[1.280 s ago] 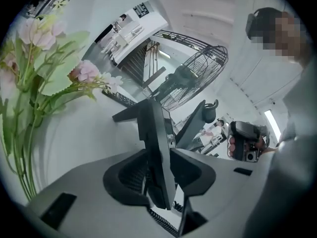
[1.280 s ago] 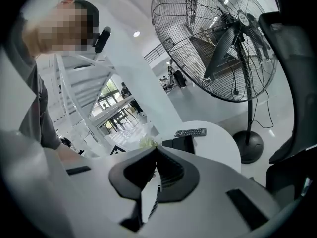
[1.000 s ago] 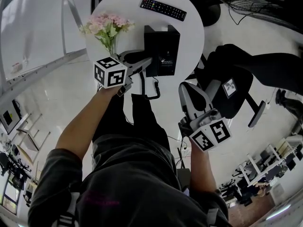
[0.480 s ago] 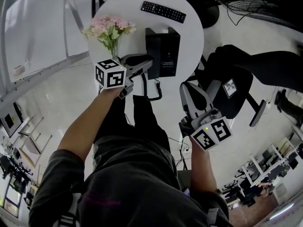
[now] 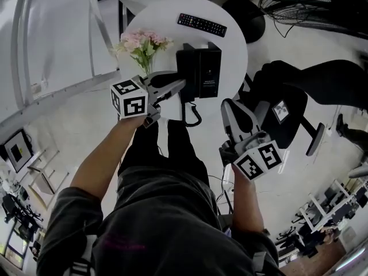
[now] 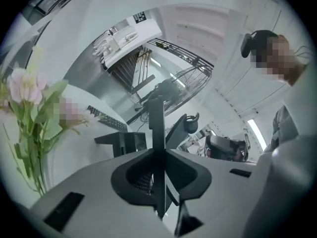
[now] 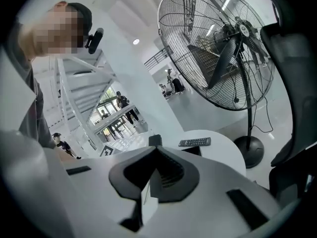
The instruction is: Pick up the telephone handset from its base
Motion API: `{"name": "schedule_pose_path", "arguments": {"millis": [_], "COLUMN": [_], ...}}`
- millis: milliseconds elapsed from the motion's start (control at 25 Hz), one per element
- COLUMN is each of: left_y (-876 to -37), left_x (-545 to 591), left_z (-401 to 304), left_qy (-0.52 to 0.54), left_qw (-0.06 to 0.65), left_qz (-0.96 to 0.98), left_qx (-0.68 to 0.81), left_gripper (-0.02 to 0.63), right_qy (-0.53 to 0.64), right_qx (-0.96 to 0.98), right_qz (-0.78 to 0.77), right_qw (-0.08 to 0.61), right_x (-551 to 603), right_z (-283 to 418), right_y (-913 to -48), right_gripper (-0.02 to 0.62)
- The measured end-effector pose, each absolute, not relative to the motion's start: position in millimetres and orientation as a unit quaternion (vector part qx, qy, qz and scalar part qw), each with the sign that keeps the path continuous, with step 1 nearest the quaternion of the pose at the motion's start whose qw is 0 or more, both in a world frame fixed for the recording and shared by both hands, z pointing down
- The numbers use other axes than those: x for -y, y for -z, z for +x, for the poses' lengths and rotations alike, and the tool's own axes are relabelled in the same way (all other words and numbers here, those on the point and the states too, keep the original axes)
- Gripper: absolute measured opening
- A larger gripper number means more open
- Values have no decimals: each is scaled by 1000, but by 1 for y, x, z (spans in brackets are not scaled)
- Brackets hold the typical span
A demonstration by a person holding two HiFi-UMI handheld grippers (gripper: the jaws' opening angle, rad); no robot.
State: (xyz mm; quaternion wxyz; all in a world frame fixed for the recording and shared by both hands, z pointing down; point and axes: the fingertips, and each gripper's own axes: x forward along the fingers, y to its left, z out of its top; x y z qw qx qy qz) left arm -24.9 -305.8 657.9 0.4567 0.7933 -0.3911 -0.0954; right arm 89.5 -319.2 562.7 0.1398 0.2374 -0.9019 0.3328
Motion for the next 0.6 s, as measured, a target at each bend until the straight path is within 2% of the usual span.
{"name": "schedule_pose_path", "arguments": {"millis": [600], "left_y": [-496], "left_x": [282], "left_z": [-70], "left_qy": [113], "left_qw": [347], "left_qz": [847], "left_qx": [388], "left_gripper": [77], "right_qy": [-285], "right_qx": [920], "right_qz": [255], "right_qw": [85], "right_x": [315], "right_z": [54], "right_y": [-485], "right_gripper": [18]}}
